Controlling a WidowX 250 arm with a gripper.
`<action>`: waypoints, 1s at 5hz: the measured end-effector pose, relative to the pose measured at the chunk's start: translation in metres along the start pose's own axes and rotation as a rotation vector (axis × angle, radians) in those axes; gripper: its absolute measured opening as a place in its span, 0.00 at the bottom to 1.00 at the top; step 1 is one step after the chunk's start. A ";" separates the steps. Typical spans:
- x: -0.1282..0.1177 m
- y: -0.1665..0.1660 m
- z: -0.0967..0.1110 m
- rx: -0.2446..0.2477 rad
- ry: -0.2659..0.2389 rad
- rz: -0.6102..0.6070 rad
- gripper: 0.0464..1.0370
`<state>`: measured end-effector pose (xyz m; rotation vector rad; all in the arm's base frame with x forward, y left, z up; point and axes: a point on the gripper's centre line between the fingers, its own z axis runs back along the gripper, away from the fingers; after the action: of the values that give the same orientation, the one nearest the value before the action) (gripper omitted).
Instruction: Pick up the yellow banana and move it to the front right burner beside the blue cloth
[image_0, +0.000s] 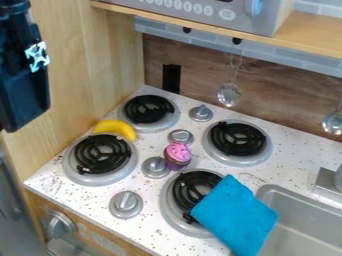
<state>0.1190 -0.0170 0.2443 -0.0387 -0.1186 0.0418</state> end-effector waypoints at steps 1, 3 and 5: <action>0.000 0.000 -0.003 0.000 0.006 -0.002 0.97; 0.052 0.028 -0.042 -0.031 0.086 0.120 0.97; 0.052 0.028 -0.042 -0.032 0.086 0.123 0.97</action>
<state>0.1747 0.0121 0.2072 -0.0796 -0.0310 0.1611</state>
